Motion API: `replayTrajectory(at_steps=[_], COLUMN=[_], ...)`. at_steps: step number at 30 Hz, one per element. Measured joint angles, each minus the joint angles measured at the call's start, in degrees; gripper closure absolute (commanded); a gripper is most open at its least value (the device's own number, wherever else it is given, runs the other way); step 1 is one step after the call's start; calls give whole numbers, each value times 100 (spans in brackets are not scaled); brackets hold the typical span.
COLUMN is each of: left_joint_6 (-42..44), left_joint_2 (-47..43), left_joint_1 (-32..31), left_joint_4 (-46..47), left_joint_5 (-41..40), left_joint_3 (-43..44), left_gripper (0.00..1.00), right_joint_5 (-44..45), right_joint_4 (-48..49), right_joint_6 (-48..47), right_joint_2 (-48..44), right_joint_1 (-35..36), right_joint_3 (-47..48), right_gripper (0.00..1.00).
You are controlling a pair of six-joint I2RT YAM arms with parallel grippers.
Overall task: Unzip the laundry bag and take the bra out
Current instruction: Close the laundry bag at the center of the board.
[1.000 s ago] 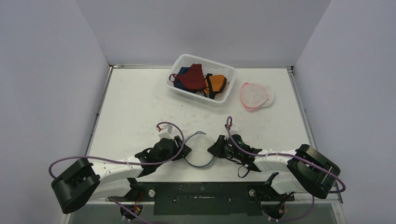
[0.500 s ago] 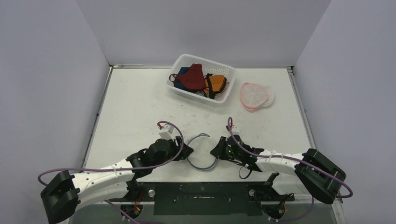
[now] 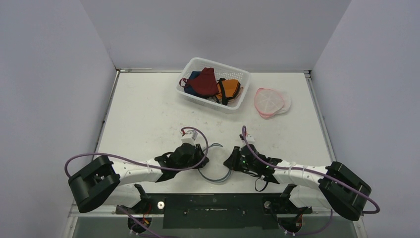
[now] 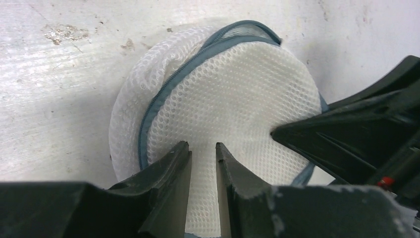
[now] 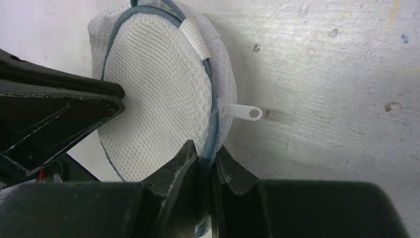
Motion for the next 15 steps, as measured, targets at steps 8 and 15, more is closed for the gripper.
replayTrajectory(at_steps=[8,15], left_joint_6=[-63,-111], left_joint_2=[332,426], left_joint_1=[37,37], left_joint_4=[162,254], left_joint_5=[-162,-197], left_joint_3=[0,0], left_gripper=[77,76], right_joint_5=[87,496], right_joint_4=[-778,-2277], right_joint_6=[-101,-507], right_joint_2=[-417,-1064], right_joint_1=[96,142], right_joint_3=[120,977], right_gripper=[41,23])
